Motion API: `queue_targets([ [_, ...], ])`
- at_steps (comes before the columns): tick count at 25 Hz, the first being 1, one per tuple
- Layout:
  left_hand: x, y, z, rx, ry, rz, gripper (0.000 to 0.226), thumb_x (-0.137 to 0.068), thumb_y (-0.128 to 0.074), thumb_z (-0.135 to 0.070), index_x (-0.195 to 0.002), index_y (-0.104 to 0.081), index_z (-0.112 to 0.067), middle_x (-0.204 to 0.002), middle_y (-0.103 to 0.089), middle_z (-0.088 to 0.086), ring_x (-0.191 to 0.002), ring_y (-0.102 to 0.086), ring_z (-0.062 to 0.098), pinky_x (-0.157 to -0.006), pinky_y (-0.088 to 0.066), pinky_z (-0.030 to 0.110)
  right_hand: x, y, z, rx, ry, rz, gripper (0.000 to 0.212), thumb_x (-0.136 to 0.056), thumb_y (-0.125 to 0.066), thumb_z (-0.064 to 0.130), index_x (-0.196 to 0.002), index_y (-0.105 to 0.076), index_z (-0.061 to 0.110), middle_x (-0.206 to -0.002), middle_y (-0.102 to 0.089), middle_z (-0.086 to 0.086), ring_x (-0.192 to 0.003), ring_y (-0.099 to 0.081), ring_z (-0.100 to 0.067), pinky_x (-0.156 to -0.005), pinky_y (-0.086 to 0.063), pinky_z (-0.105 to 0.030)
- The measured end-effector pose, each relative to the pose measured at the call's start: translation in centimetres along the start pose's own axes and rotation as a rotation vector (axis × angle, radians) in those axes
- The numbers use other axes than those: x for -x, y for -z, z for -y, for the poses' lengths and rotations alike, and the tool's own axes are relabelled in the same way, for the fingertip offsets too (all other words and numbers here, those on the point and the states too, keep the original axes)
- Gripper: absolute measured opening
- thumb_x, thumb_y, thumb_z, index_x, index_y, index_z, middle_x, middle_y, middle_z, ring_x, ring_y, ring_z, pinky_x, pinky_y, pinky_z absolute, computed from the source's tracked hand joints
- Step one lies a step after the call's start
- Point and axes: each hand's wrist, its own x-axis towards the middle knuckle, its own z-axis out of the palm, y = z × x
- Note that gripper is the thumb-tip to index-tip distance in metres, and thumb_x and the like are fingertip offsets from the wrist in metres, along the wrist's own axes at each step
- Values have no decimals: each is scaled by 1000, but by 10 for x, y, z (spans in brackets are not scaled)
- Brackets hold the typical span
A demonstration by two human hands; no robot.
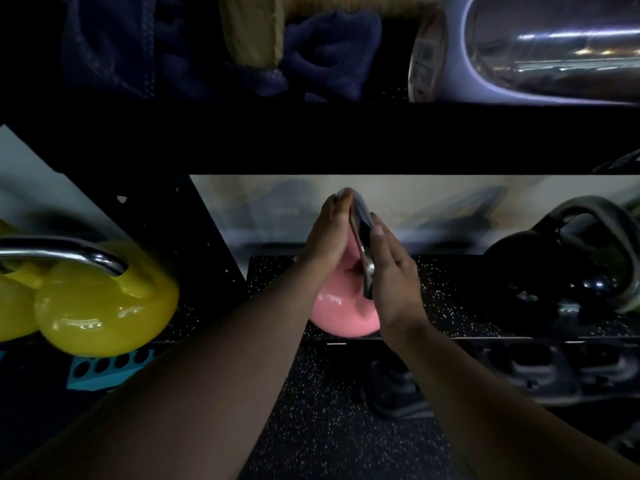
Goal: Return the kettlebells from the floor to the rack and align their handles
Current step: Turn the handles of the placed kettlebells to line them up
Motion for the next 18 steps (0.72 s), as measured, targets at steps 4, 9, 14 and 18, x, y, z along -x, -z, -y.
queue_targets([
  [4,-5,17,2,31,35,-36,58,-79,-39,-76,-107,-67,-34,-115,-68,-2,-108,-61,14,-104,-40,40,-2,-19,0,-14,17,143,46,-104,-34,45,-149,-34,40,-125,-62,27,-85,-56,27,-69,-45,1],
  [9,-5,15,8,38,21,-13,81,-73,-37,-83,-133,-57,-33,-136,-60,1,-126,-54,19,-112,-35,44,-1,-14,0,-117,-1,194,47,-104,-38,37,-151,-33,34,-142,-49,13,-99,-49,30,-71,-43,1],
  [14,-5,12,13,55,4,-29,81,-73,-34,-84,-132,-58,-34,-136,-61,1,-126,-54,21,-112,-35,46,-8,-5,1,-99,2,211,46,-104,-40,37,-150,-37,32,-144,-49,14,-102,-46,31,-74,-41,3],
  [18,-4,11,13,38,-13,-38,79,-76,-31,-83,-134,-55,-35,-138,-58,2,-126,-54,21,-111,-35,48,-7,-6,-1,-99,30,210,46,-105,-37,37,-150,-36,32,-130,-51,22,-96,-48,33,-74,-38,5],
])
